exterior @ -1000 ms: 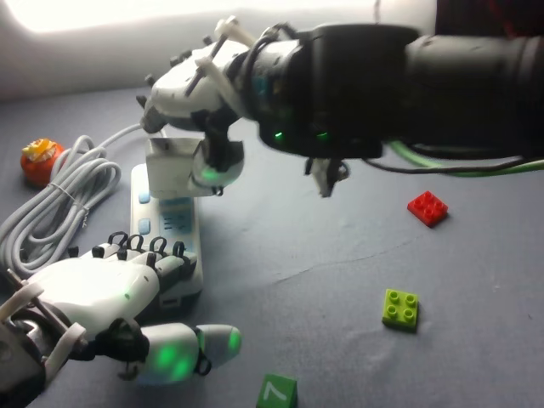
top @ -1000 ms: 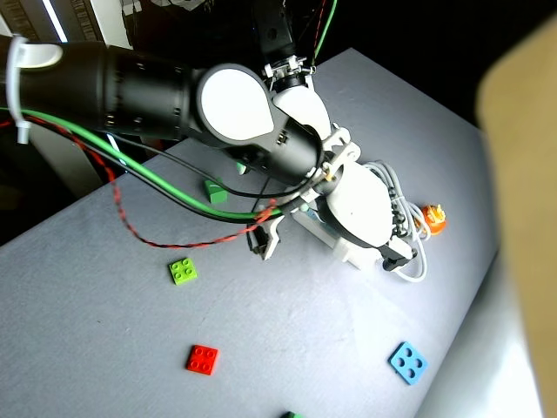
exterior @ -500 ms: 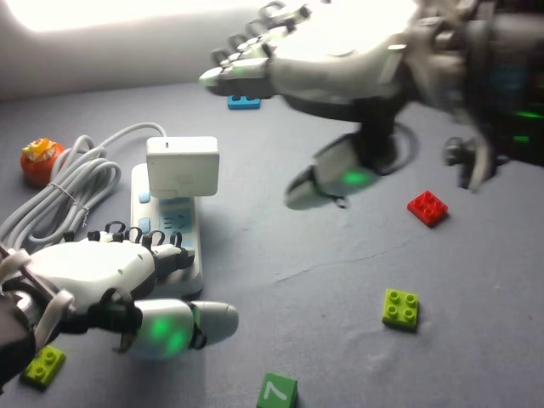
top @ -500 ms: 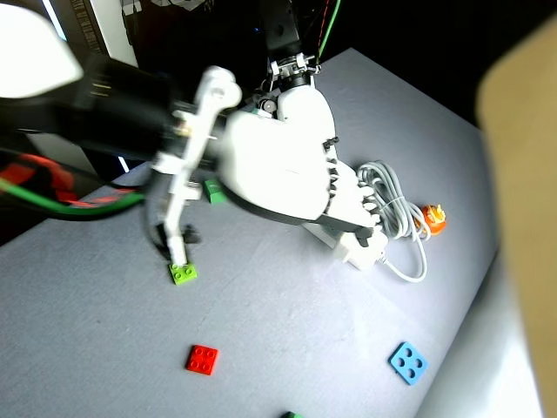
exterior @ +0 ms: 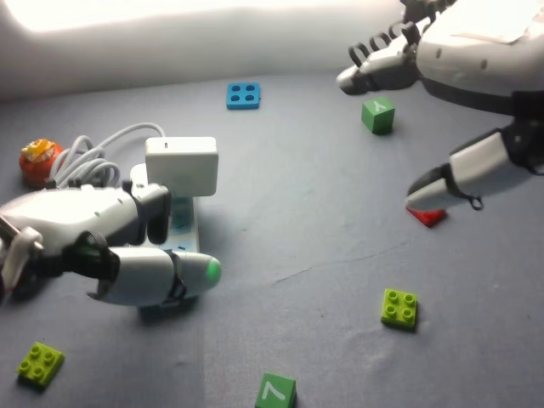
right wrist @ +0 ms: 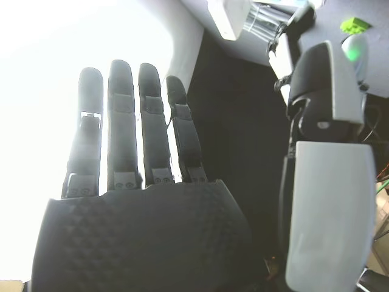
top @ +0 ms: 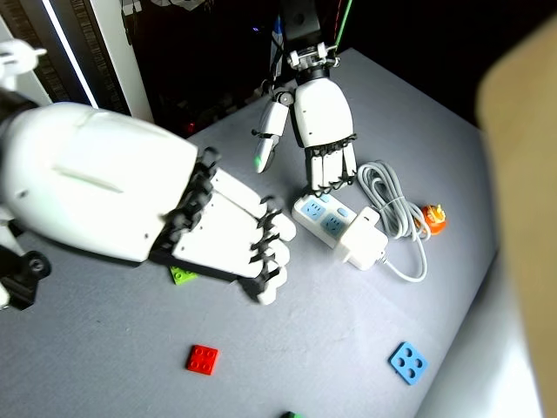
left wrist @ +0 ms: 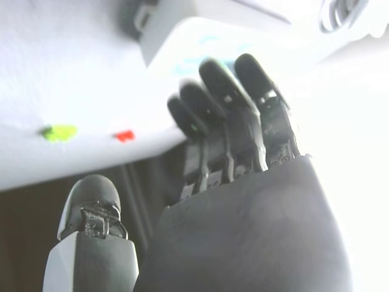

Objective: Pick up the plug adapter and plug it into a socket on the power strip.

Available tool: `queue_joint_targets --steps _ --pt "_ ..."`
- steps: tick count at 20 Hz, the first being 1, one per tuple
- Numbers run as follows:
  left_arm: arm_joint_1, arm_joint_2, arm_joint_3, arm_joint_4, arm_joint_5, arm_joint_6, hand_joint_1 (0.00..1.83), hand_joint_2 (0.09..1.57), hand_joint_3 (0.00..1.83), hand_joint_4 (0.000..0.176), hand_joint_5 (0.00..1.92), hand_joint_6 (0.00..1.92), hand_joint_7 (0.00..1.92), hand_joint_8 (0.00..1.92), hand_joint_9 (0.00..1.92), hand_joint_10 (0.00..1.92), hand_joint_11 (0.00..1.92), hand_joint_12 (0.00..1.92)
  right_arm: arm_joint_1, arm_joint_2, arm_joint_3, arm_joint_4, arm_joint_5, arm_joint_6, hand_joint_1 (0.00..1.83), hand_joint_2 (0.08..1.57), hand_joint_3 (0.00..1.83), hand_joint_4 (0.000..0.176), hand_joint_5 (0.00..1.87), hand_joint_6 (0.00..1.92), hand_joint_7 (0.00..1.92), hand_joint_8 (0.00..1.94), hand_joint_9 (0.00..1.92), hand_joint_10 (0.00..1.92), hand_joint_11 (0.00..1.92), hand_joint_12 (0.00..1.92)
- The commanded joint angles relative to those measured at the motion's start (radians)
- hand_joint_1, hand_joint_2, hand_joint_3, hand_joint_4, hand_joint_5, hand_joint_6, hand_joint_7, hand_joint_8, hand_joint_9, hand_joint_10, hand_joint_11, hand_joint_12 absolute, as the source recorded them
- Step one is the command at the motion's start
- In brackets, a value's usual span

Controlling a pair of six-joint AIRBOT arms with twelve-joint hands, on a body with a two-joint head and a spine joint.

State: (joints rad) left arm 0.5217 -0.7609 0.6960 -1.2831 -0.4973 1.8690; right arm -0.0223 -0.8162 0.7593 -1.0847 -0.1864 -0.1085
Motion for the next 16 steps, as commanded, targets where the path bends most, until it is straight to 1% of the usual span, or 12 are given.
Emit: queue_joint_targets --steps 1,3,4,5,6,7,9,10,11,12,14,16 --pt "-0.018 0.013 0.005 0.033 -0.031 0.001 0.17 1.14 0.00 0.000 0.15 1.92 0.14 1.92 0.21 1.92 0.21 1.92 0.009 0.014 -0.004 -0.019 0.051 -0.005 0.69 0.90 0.00 0.000 0.48 0.09 0.27 0.91 0.24 1.14 0.05 1.38" --pt "-0.057 0.026 0.014 0.033 -0.003 0.017 0.10 1.16 0.00 0.000 0.20 1.92 0.17 1.92 0.24 1.92 0.28 1.92 0.008 0.036 -0.004 -0.019 0.051 -0.015 0.56 0.95 0.00 0.000 0.14 1.21 0.10 1.58 0.14 1.70 0.08 1.80" --pt "-0.080 0.032 0.020 0.033 0.014 0.027 0.09 1.16 0.00 0.000 0.27 1.92 0.28 1.92 0.31 1.92 0.34 1.92 0.006 0.047 -0.004 -0.019 0.057 -0.018 0.51 0.95 0.00 0.000 0.10 1.49 0.10 1.75 0.13 1.87 0.09 1.90" --pt "-0.112 0.039 0.028 0.033 0.032 0.047 0.03 1.17 0.00 0.000 0.46 1.92 0.56 1.92 0.51 1.92 0.50 1.92 0.003 0.061 -0.006 -0.019 0.069 -0.017 0.48 0.96 0.00 0.000 0.08 1.63 0.10 1.90 0.18 1.91 0.14 1.92" --pt "-0.138 0.044 0.033 0.033 0.040 0.067 0.02 1.17 0.00 0.000 0.68 1.75 0.75 1.88 0.64 1.92 0.57 1.92 0.000 0.072 -0.008 -0.019 0.078 -0.017 0.47 0.98 0.00 0.000 0.06 1.69 0.11 1.93 0.21 1.92 0.19 1.92" --pt "-0.157 0.048 0.036 0.033 0.050 0.082 0.00 1.18 0.00 0.000 0.99 1.64 0.99 1.85 0.82 1.92 0.74 1.92 -0.004 0.082 -0.010 -0.019 0.087 -0.018 0.44 1.00 0.00 0.000 0.11 1.78 0.17 1.94 0.32 1.92 0.38 1.92" --pt "-0.201 0.059 0.039 0.033 0.060 0.107 0.01 1.22 0.01 0.000 1.25 1.88 1.28 1.91 1.20 1.92 1.18 1.92 -0.010 0.103 -0.016 -0.019 0.108 -0.026 0.36 1.04 0.01 0.000 0.28 1.91 0.32 1.94 0.46 1.92 0.59 1.92" --pt "-0.215 0.063 0.038 0.033 0.060 0.115 0.10 1.23 0.00 0.021 1.39 1.91 1.45 1.92 1.43 1.92 1.46 1.92 -0.012 0.111 -0.019 -0.019 0.117 -0.026 0.37 1.05 0.00 0.000 0.36 1.92 0.36 1.94 0.49 1.92 0.64 1.92" --pt "-0.228 0.065 0.037 0.033 0.059 0.120 0.09 1.25 0.00 0.145 1.38 1.92 1.48 1.92 1.49 1.92 1.50 1.92 -0.012 0.117 -0.021 -0.019 0.120 -0.026 0.38 1.05 0.00 0.000 0.42 1.92 0.43 1.94 0.55 1.92 0.69 1.92" --pt "-0.243 0.068 0.035 0.033 0.059 0.130 0.12 1.23 0.00 0.170 1.37 1.92 1.48 1.92 1.50 1.92 1.52 1.92 -0.013 0.120 -0.023 -0.019 0.121 -0.026 0.38 1.05 0.00 0.000 0.48 1.92 0.49 1.94 0.61 1.92 0.73 1.92" --pt "-0.289 0.073 0.025 0.033 0.058 0.181 0.16 1.22 0.00 0.176 1.30 1.88 1.44 1.82 1.44 1.91 1.43 1.92 -0.013 0.123 -0.028 -0.019 0.118 -0.026 0.28 1.08 0.00 0.000 0.68 1.92 0.69 1.94 0.73 1.92 0.87 1.92" --pt "-0.333 0.073 0.007 0.033 0.044 0.229 0.17 1.22 0.00 0.176 1.28 1.85 1.44 1.75 1.43 1.89 1.40 1.92 -0.013 0.125 -0.035 -0.019 0.111 -0.034 0.33 1.07 0.00 0.000 0.94 1.92 0.98 1.94 1.00 1.92 1.09 1.92"
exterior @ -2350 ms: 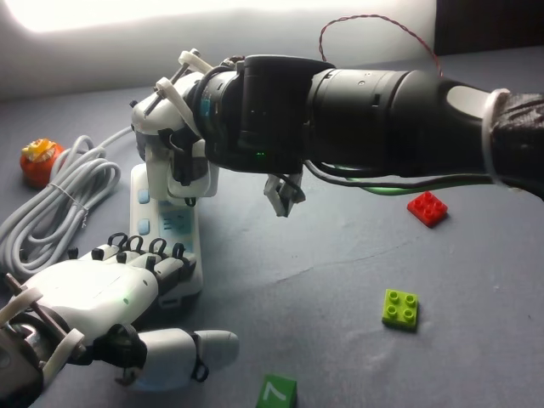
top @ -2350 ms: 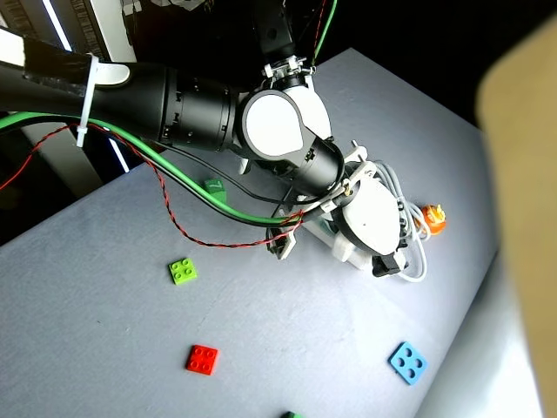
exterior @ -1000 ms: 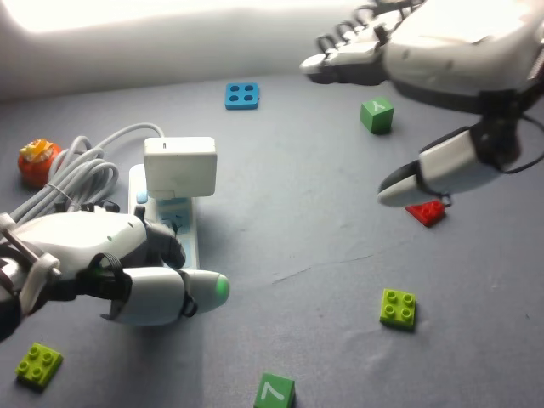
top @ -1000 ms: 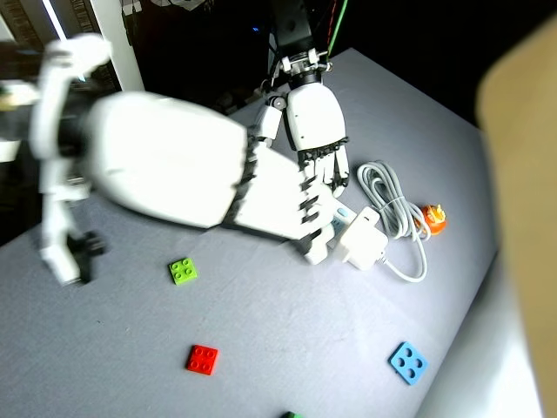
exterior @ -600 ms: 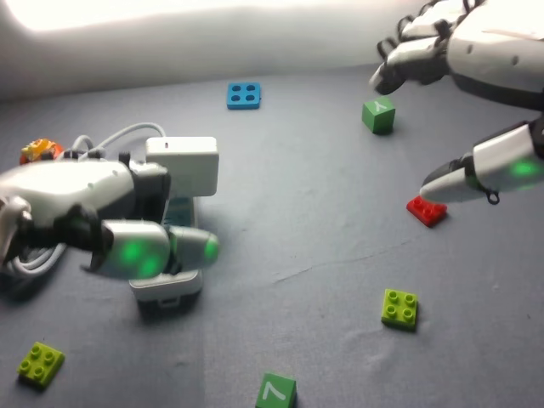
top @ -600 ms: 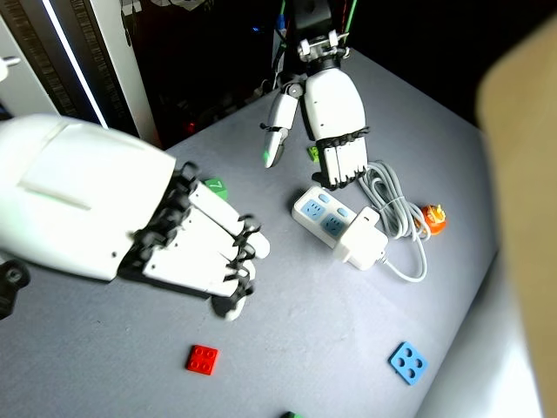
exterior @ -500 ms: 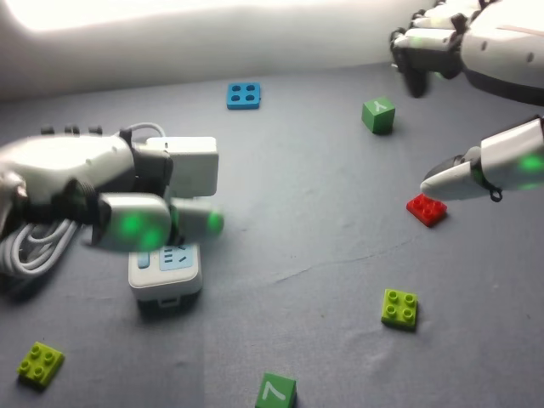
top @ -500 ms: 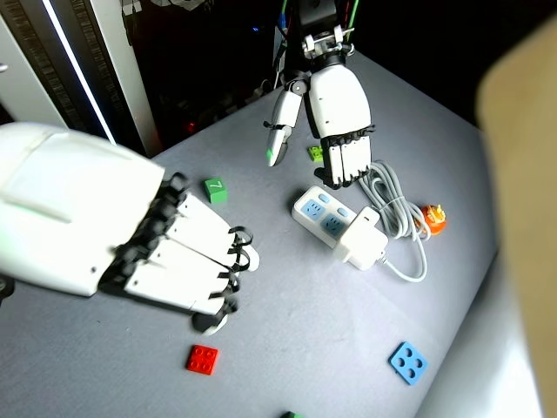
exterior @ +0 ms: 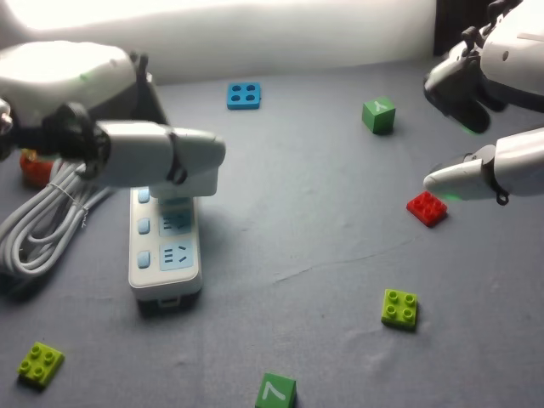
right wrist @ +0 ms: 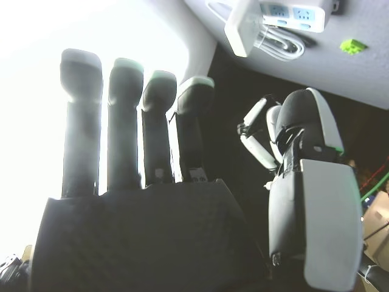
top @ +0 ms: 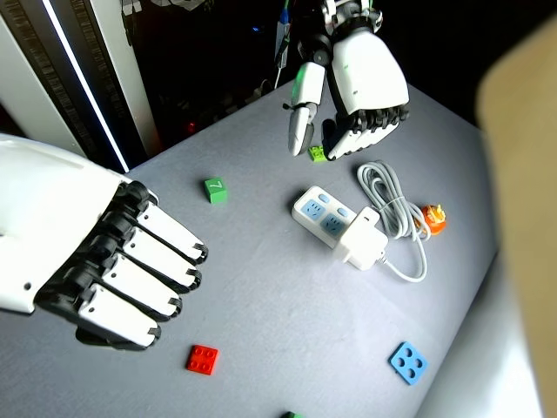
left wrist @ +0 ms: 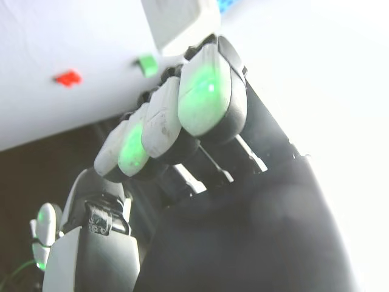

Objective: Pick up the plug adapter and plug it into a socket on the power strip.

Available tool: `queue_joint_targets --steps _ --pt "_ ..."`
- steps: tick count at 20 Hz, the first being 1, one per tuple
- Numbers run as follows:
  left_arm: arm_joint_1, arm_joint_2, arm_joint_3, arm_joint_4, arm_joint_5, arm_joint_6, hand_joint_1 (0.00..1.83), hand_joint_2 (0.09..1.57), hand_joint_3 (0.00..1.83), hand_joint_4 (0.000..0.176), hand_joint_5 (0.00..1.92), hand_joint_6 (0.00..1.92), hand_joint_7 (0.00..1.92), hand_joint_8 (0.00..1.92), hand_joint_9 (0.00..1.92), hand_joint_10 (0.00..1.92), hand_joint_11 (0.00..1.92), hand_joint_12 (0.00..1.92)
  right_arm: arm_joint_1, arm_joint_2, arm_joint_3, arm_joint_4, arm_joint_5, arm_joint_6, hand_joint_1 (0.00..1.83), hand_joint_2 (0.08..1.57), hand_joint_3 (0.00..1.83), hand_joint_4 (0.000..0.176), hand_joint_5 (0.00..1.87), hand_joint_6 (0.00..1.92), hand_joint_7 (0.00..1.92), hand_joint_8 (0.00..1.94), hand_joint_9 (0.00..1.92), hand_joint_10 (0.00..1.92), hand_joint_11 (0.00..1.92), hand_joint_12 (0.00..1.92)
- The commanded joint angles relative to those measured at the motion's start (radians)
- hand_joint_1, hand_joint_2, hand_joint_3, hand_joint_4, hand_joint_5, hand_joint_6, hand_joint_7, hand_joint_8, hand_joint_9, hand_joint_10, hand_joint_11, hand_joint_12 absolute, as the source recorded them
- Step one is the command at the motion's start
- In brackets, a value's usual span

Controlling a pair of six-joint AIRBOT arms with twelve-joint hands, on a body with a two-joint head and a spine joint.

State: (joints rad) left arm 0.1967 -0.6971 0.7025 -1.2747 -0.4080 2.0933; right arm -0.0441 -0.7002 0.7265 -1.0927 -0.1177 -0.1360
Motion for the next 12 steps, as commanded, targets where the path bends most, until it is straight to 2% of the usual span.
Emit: queue_joint_targets --steps 1,2,4,5,7,8,10,12 --pt "-0.013 0.009 -0.007 0.024 -0.050 0.008 0.17 1.22 0.00 0.176 1.28 1.82 1.44 1.74 1.44 1.89 1.41 1.92 0.009 0.010 -0.005 -0.011 0.038 -0.013 0.37 1.08 0.00 0.000 1.11 1.92 1.16 1.94 1.17 1.92 1.23 1.92" --pt "-0.017 0.009 -0.018 0.024 -0.054 0.010 0.17 1.23 0.00 0.176 1.27 1.81 1.45 1.72 1.44 1.87 1.41 1.92 0.006 0.011 -0.009 -0.011 0.040 -0.016 0.38 1.09 0.00 0.000 1.21 1.92 1.26 1.94 1.27 1.92 1.31 1.92" --pt "-0.016 0.010 -0.033 0.024 -0.054 0.015 0.20 1.25 0.00 0.176 1.26 1.83 1.45 1.81 1.46 1.91 1.46 1.92 0.005 0.013 -0.010 -0.011 0.048 -0.014 0.37 1.12 0.00 0.000 1.37 1.92 1.43 1.94 1.43 1.92 1.44 1.92" --pt "-0.014 0.010 -0.041 0.024 -0.054 0.015 0.26 1.24 0.00 0.176 1.28 1.83 1.46 1.83 1.48 1.92 1.49 1.92 0.006 0.014 -0.010 -0.011 0.056 -0.008 0.45 1.15 0.00 0.000 1.41 1.92 1.46 1.94 1.47 1.92 1.48 1.92" --pt "-0.009 0.013 -0.056 0.024 -0.041 0.015 0.28 1.24 0.00 0.176 1.29 1.85 1.47 1.89 1.49 1.92 1.49 1.92 0.006 0.015 -0.010 -0.011 0.074 -0.009 0.63 1.18 0.01 0.000 1.41 1.92 1.49 1.94 1.51 1.92 1.53 1.92" --pt "-0.008 0.014 -0.061 0.024 -0.042 0.015 0.29 1.25 0.00 0.176 1.28 1.85 1.46 1.90 1.49 1.92 1.48 1.92 0.007 0.015 -0.010 -0.011 0.076 -0.009 0.74 1.18 0.00 0.000 1.34 1.92 1.49 1.94 1.50 1.92 1.51 1.92" --pt "-0.006 0.013 -0.072 0.024 -0.056 0.015 0.44 1.30 0.01 0.176 1.29 1.92 1.51 1.92 1.56 1.92 1.58 1.92 0.011 0.015 -0.010 -0.011 0.078 -0.017 0.87 1.21 0.01 0.000 1.33 1.92 1.46 1.94 1.46 1.92 1.47 1.92" --pt "-0.009 0.013 -0.071 0.024 -0.059 0.015 0.72 1.39 0.02 0.176 1.34 1.92 1.53 1.92 1.60 1.92 1.67 1.92 0.011 0.019 -0.010 -0.011 0.097 -0.030 0.89 1.26 0.02 0.000 1.34 1.92 1.45 1.94 1.44 1.92 1.44 1.92"
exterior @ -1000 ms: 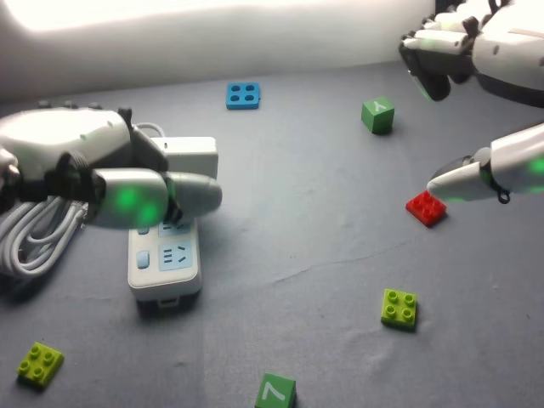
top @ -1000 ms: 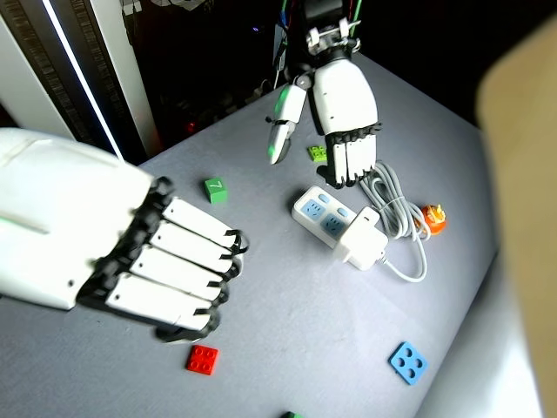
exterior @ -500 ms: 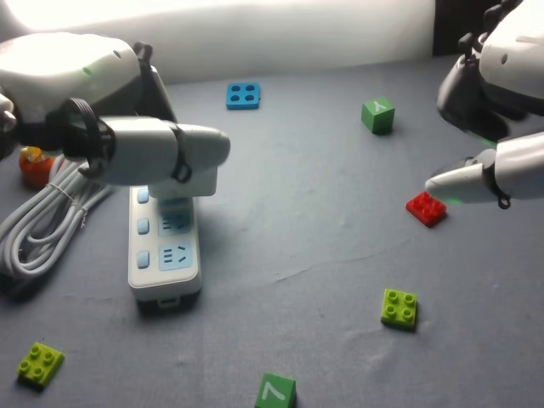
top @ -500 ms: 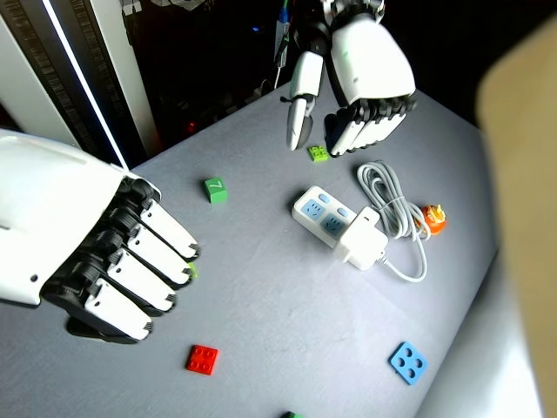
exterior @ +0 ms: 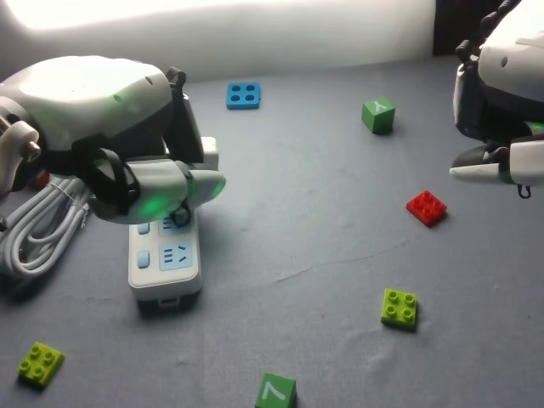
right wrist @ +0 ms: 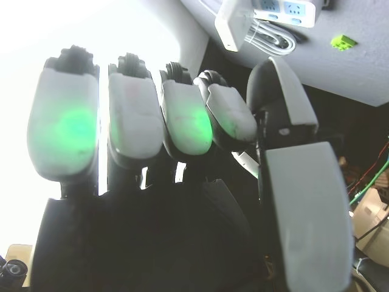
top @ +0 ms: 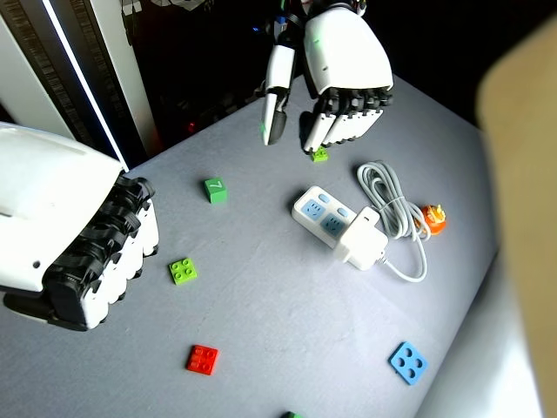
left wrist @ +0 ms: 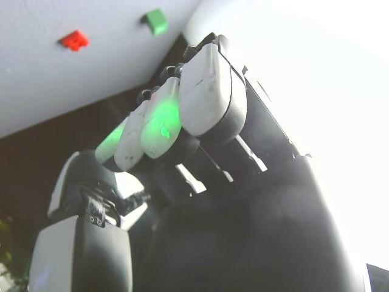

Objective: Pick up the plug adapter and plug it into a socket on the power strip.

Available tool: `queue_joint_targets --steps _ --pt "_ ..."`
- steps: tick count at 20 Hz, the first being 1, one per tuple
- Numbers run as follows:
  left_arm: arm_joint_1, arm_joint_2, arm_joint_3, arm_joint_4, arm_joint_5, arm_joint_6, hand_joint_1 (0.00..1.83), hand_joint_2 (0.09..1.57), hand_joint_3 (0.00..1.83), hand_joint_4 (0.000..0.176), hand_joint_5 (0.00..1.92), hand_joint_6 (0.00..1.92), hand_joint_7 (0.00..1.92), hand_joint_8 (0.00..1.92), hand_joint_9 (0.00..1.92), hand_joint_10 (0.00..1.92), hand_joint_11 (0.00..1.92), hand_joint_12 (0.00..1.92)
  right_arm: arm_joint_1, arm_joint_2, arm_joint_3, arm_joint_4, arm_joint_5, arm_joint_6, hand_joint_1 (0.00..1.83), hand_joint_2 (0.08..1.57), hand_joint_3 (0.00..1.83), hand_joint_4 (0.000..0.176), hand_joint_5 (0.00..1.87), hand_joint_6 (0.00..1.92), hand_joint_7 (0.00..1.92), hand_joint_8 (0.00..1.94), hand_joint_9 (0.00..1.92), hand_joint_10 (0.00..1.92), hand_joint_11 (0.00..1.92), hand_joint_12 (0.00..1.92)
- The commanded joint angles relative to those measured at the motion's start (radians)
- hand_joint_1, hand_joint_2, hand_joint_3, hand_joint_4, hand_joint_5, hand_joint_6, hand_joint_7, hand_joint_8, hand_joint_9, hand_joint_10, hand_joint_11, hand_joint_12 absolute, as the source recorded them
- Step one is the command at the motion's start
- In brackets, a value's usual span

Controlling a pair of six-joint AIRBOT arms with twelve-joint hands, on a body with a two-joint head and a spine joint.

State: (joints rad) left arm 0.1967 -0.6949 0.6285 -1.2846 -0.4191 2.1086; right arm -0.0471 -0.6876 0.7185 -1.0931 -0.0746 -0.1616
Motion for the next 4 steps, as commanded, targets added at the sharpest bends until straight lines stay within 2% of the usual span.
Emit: queue_joint_targets --steps 1,2,4 --pt "-0.009 0.011 0.004 0.034 -0.048 -0.001 0.83 1.40 0.02 0.176 1.34 1.92 1.52 1.92 1.57 1.92 1.63 1.92 0.013 0.013 -0.002 -0.011 0.084 -0.013 0.93 1.28 0.00 0.000 1.34 1.92 1.46 1.94 1.46 1.92 1.47 1.92" --pt "-0.007 0.011 0.007 0.034 -0.046 -0.003 1.03 1.36 0.00 0.176 1.31 1.92 1.48 1.92 1.53 1.92 1.60 1.92 0.003 0.028 -0.002 -0.011 0.164 -0.036 1.00 1.28 0.00 0.011 1.29 1.92 1.46 1.94 1.48 1.92 1.48 1.92" --pt "-0.006 0.011 0.011 0.034 -0.029 -0.003 1.03 1.36 0.00 0.176 1.31 1.92 1.48 1.92 1.53 1.92 1.60 1.92 -0.017 0.043 -0.001 -0.011 0.284 -0.068 1.00 1.28 0.00 0.011 1.29 1.92 1.46 1.94 1.48 1.92 1.48 1.92"
